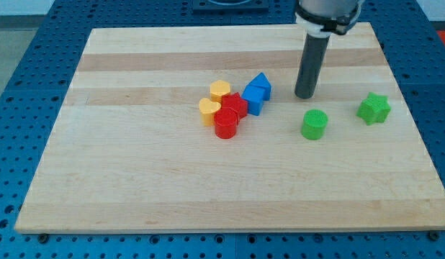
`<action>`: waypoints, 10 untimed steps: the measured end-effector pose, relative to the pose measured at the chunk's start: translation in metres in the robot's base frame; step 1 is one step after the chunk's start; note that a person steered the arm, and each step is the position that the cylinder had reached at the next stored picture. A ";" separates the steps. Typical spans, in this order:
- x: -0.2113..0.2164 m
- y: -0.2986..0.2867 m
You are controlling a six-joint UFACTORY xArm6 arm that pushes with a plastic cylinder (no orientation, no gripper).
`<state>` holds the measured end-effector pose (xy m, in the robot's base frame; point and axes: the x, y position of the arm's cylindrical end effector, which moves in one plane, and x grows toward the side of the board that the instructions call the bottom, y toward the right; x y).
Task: Push the green circle towards top right
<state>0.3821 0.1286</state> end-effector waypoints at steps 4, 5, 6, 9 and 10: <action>0.148 -0.043; 0.152 -0.016; 0.152 -0.016; -0.029 0.005; -0.016 0.005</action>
<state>0.3656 0.1333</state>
